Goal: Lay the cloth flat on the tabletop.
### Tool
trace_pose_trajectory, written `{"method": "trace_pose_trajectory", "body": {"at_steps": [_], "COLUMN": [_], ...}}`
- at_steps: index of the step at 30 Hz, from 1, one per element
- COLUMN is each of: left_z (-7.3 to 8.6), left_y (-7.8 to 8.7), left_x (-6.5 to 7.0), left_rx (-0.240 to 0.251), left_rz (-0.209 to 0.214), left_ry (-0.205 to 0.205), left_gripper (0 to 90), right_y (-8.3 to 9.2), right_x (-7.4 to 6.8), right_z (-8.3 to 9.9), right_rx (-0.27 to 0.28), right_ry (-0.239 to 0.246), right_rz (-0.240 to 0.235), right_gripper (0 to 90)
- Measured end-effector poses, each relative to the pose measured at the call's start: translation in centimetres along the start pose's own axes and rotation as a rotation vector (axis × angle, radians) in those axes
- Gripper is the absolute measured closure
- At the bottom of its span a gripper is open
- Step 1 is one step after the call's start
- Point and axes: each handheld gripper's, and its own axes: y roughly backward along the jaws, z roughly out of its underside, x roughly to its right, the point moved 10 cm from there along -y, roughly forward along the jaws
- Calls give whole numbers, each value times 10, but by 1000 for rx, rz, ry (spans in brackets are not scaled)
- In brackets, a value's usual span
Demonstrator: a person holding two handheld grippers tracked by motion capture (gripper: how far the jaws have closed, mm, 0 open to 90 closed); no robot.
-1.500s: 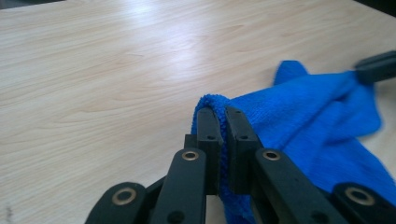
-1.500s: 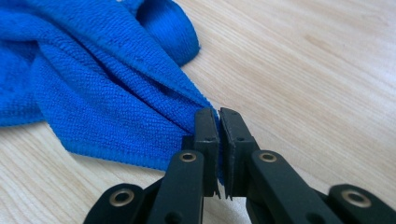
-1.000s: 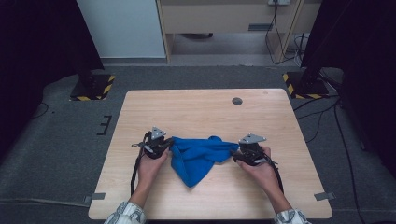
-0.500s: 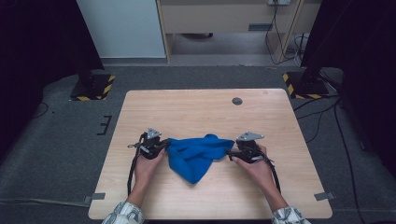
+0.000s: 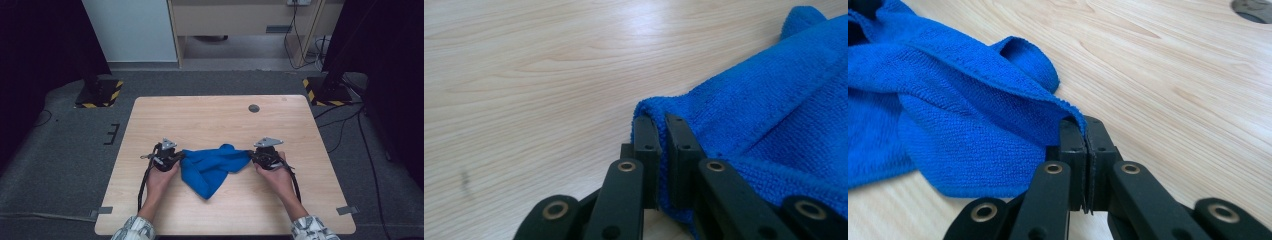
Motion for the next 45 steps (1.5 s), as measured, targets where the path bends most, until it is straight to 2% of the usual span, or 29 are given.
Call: {"method": "trace_pose_trajectory", "body": {"at_steps": [4,5,9,13,15,19,23,26,30,34,40,45], "left_z": [-2,-2,-1,-1,-2,-5,-9,-10,-12,-16,-18,-9], "left_y": [-5,-6,-13,-15,-13,-7,1,5,10,20,32,31], "left_x": [16,19,49,69,73,70,59,46,35,29,28,40], "left_rx": [-6,-8,-27,-39,-32,-10,17,30,54,92,139,84], "left_rz": [32,40,88,108,114,111,115,110,99,99,97,93], "left_ry": [-18,-22,-68,-114,-112,-105,-67,-22,-2,10,-8,-63], "left_gripper": [850,850,848,841,827,801,804,804,718,652,506,455], "right_y": [23,23,47,69,76,75,58,50,41,43,43,42], "right_x": [6,6,17,25,27,28,30,30,27,29,31,31], "right_z": [10,10,25,34,34,30,31,30,30,31,33,34], "right_rx": [-35,-35,-50,-24,10,37,13,5,-10,-2,-2,-2], "right_ry": [25,25,18,-9,-35,-31,-23,-21,-1,-17,-25,-28], "right_rz": [11,11,24,27,14,7,13,11,20,21,22,20], "right_gripper": [889,889,889,888,888,887,887,887,887,886,886,884]}}
